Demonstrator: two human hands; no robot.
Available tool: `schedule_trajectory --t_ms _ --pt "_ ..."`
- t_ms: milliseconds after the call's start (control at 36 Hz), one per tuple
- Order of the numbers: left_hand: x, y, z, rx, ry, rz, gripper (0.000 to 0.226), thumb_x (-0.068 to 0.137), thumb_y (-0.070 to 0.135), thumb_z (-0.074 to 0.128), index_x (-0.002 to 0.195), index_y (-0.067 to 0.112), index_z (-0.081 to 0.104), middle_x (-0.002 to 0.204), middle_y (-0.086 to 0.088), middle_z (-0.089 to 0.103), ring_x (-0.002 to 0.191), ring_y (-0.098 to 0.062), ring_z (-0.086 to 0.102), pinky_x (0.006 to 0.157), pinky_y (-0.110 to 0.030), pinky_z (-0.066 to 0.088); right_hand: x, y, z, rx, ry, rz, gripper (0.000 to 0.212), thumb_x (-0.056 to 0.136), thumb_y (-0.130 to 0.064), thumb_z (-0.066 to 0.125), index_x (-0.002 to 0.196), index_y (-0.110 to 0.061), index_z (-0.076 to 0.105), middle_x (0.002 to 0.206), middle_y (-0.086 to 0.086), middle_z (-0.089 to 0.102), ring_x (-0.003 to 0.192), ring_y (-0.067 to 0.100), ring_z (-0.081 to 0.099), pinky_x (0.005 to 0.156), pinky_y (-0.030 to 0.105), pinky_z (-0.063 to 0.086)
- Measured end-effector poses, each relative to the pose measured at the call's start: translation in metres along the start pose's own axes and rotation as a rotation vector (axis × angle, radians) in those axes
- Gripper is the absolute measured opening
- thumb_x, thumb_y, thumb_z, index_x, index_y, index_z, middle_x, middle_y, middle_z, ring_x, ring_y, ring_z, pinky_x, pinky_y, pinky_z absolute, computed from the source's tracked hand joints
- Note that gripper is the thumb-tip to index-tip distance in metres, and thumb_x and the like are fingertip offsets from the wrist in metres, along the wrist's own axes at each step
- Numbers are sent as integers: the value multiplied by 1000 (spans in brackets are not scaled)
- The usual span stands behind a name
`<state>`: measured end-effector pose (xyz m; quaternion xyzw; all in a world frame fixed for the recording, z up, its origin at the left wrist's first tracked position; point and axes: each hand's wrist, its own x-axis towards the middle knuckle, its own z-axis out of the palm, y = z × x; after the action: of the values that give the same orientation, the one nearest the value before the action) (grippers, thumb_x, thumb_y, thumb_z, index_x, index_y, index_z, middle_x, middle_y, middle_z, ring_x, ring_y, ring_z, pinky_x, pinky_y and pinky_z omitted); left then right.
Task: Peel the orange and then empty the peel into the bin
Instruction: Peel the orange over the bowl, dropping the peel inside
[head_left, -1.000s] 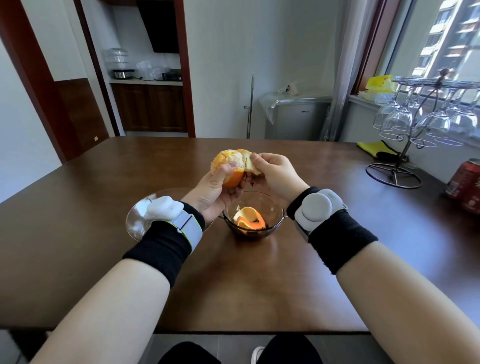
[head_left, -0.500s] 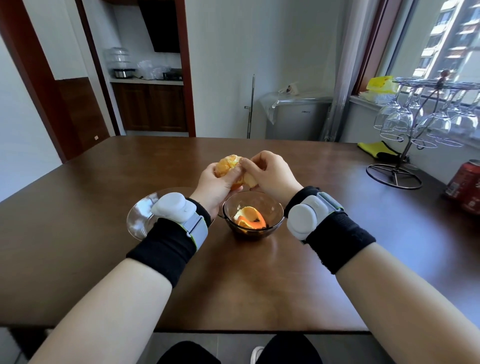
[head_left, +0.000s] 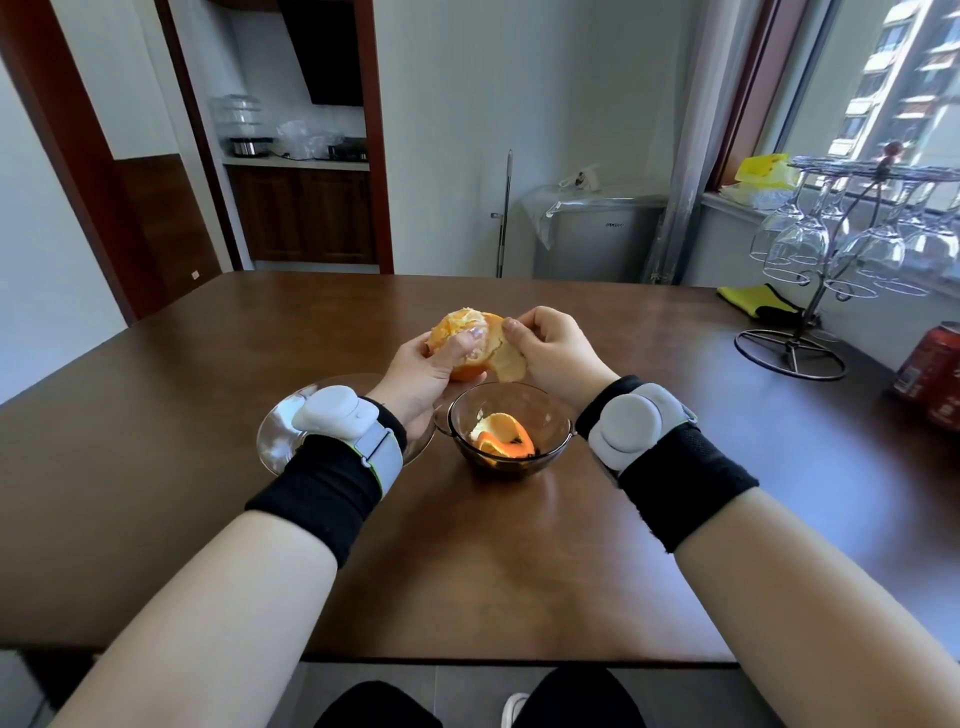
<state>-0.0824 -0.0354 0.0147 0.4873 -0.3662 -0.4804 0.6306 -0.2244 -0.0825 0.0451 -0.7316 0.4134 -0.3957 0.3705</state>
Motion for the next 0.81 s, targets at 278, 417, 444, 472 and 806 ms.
schedule_trajectory --t_ms 278,417,444,472,806 --pt "-2 -5 3 61 121 102 36 83 25 73 111 7 60 102 -8 65 97 -22 66 77 -31 59 -1 -2 7 -51 32 -80 28 93 -37 54 101 -10 58 89 0 61 81 15 59 71 30 54" --pt "-1 -5 4 215 192 213 44 71 37 78 105 13 63 97 -5 67 93 -20 67 83 -42 59 -2 2 9 -223 49 -141 33 93 -40 52 106 -11 63 95 2 66 87 16 61 75 26 52" --pt "-2 -4 4 252 205 224 53 62 45 79 104 15 63 99 -4 68 95 -20 67 84 -43 58 -2 2 9 -251 60 -161 32 94 -37 51 103 -10 65 95 4 67 88 18 62 78 30 53" --pt "-3 -3 3 292 215 230 62 56 53 77 104 17 63 100 -3 68 97 -20 67 85 -44 58 -3 2 9 -276 71 -178 29 95 -32 51 101 -9 67 94 5 68 87 19 62 80 32 53" --pt "-7 0 6 377 192 251 61 53 55 79 99 17 65 98 -5 69 96 -23 67 81 -45 59 1 0 15 -365 134 -120 27 94 -14 43 103 -3 66 104 14 66 97 29 58 85 36 49"
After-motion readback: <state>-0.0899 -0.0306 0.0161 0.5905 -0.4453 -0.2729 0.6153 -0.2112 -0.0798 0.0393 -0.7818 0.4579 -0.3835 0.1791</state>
